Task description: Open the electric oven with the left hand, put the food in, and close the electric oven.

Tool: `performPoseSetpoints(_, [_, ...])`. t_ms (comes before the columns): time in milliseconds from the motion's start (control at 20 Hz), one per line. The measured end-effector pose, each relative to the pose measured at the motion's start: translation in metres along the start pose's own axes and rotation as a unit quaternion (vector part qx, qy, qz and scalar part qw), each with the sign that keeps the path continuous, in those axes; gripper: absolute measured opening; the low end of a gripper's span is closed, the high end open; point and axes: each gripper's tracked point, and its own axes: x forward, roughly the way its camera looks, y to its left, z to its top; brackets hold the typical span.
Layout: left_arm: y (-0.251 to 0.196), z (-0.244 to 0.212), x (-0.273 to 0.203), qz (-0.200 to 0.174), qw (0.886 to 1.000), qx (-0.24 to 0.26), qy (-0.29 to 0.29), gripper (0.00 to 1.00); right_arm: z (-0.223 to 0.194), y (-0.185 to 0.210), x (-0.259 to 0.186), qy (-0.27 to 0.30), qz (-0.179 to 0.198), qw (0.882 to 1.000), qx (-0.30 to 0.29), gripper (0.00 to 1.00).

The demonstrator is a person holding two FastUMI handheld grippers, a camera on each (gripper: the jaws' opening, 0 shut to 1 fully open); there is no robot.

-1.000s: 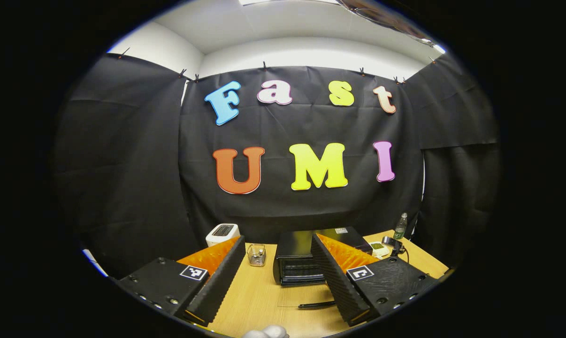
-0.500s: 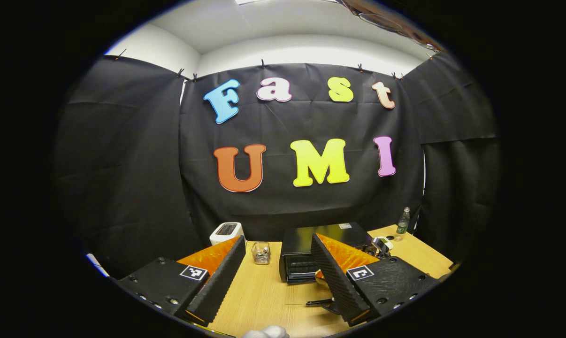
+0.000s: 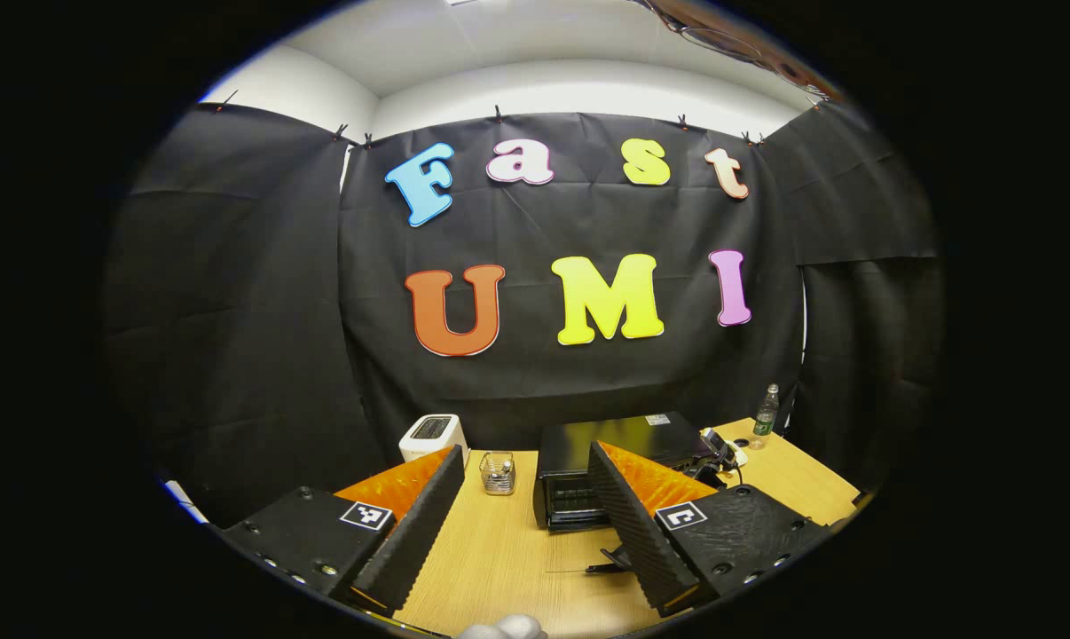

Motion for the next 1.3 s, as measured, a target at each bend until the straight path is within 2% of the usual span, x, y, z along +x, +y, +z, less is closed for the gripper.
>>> performPoseSetpoints(100, [0.002, -0.002, 0.000, 0.002, 1.000, 0.000, 0.004, 0.92, 0.002, -0.004, 0.007, -0.007, -0.015, 1.000, -0.007, 0.73])
performPoseSetpoints(150, [0.003, -0.003, 0.001, 0.004, 1.000, 0.000, 0.005, 0.92, 0.002, -0.003, 0.009, -0.012, -0.019, 1.000, -0.010, 0.76])
performPoseSetpoints(300, [0.003, -0.006, 0.004, 0.007, 1.000, 0.000, 0.010, 0.92, 0.005, -0.003, 0.012, -0.028, -0.036, 0.998, -0.048, 0.76])
performPoseSetpoints(400, [0.004, -0.006, 0.003, 0.008, 1.000, -0.001, 0.012, 0.92, 0.005, -0.006, 0.012, -0.034, -0.047, 0.996, -0.073, 0.86])
performPoseSetpoints(500, [0.003, -0.009, 0.004, 0.008, 1.000, -0.003, 0.015, 0.92, 0.005, -0.007, 0.011, -0.037, -0.051, 0.995, -0.080, 0.87])
performPoseSetpoints(550, [0.003, -0.011, 0.004, 0.007, 1.000, -0.004, 0.017, 0.82, 0.007, -0.009, 0.009, -0.041, -0.054, 0.994, -0.087, 0.91])
performPoseSetpoints(600, [0.003, -0.011, 0.003, 0.007, 1.000, -0.005, 0.017, 0.92, 0.010, -0.009, 0.007, -0.048, -0.055, 0.993, -0.093, 0.93])
performPoseSetpoints(650, [0.003, -0.011, 0.003, 0.008, 1.000, -0.005, 0.016, 0.92, 0.011, -0.010, 0.006, -0.050, -0.058, 0.992, -0.100, 0.98])
performPoseSetpoints(800, [0.002, -0.008, 0.004, 0.007, 1.000, -0.001, 0.012, 0.92, 0.009, -0.008, 0.002, -0.047, -0.053, 0.992, -0.108, 1.00])
performPoseSetpoints(1000, [0.000, -0.006, 0.004, 0.003, 1.000, -0.002, 0.003, 0.92, 0.017, 0.003, -0.019, -0.065, -0.038, 0.985, -0.156, 1.00])
performPoseSetpoints(1100, [-0.001, -0.007, 0.005, 0.002, 1.000, 0.000, -0.001, 0.92, 0.026, 0.007, -0.038, -0.077, -0.028, 0.981, -0.176, 1.00])
performPoseSetpoints(1150, [-0.001, -0.007, 0.005, 0.002, 1.000, 0.001, -0.004, 0.92, 0.031, 0.009, -0.050, -0.086, -0.022, 0.979, -0.184, 0.96])
performPoseSetpoints(1200, [-0.002, -0.009, 0.006, 0.000, 1.000, 0.002, -0.006, 0.92, 0.036, 0.011, -0.063, -0.091, -0.015, 0.976, -0.198, 0.96])
performPoseSetpoints(1300, [-0.003, -0.015, 0.006, 0.000, 1.000, 0.008, -0.009, 0.92, 0.047, 0.015, -0.096, -0.103, -0.007, 0.967, -0.233, 0.96])
